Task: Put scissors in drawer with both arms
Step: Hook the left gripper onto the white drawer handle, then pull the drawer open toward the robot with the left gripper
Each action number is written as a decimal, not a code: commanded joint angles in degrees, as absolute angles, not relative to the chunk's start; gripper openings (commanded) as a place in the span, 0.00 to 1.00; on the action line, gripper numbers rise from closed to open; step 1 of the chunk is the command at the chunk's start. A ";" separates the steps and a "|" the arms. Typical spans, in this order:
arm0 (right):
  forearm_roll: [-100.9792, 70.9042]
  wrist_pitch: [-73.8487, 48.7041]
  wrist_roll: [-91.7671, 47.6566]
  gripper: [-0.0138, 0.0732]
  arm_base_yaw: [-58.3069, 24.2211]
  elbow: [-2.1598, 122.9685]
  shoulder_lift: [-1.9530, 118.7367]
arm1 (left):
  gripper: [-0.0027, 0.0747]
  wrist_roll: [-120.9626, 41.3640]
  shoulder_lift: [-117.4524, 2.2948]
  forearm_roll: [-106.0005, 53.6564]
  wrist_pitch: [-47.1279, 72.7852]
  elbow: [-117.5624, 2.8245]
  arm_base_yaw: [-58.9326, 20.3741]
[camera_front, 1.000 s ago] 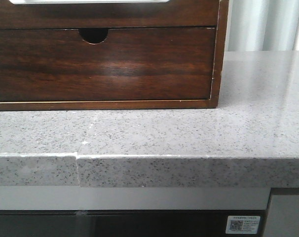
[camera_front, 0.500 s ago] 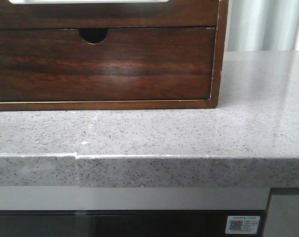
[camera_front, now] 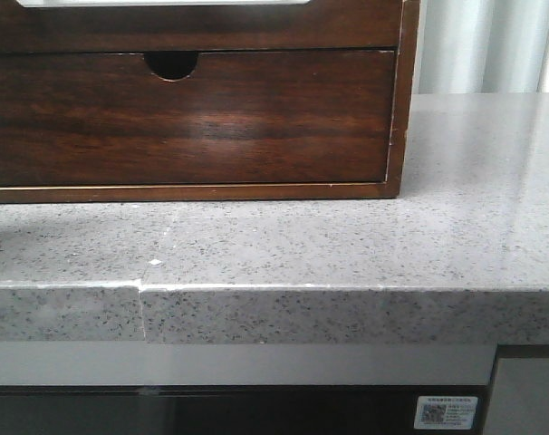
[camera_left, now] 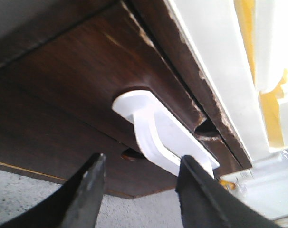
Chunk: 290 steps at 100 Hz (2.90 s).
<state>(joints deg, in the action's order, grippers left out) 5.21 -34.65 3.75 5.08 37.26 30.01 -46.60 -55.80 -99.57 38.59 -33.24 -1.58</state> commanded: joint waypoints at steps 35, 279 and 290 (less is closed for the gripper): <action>5.54 -30.01 3.72 0.73 5.46 39.23 30.64 | 0.44 -51.49 -66.19 -107.05 50.03 -40.46 -1.92; 5.54 -30.54 3.72 0.73 5.46 39.23 30.64 | 0.02 -49.35 -38.33 -92.50 60.35 -23.29 -4.77; 5.54 -30.66 3.72 0.73 5.46 39.23 30.64 | 0.12 -49.35 -38.33 -92.42 60.35 -23.29 -4.77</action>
<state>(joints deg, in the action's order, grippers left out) 5.00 -34.63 3.75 5.08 37.26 30.01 -39.48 -39.72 -96.25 51.80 -20.68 -4.27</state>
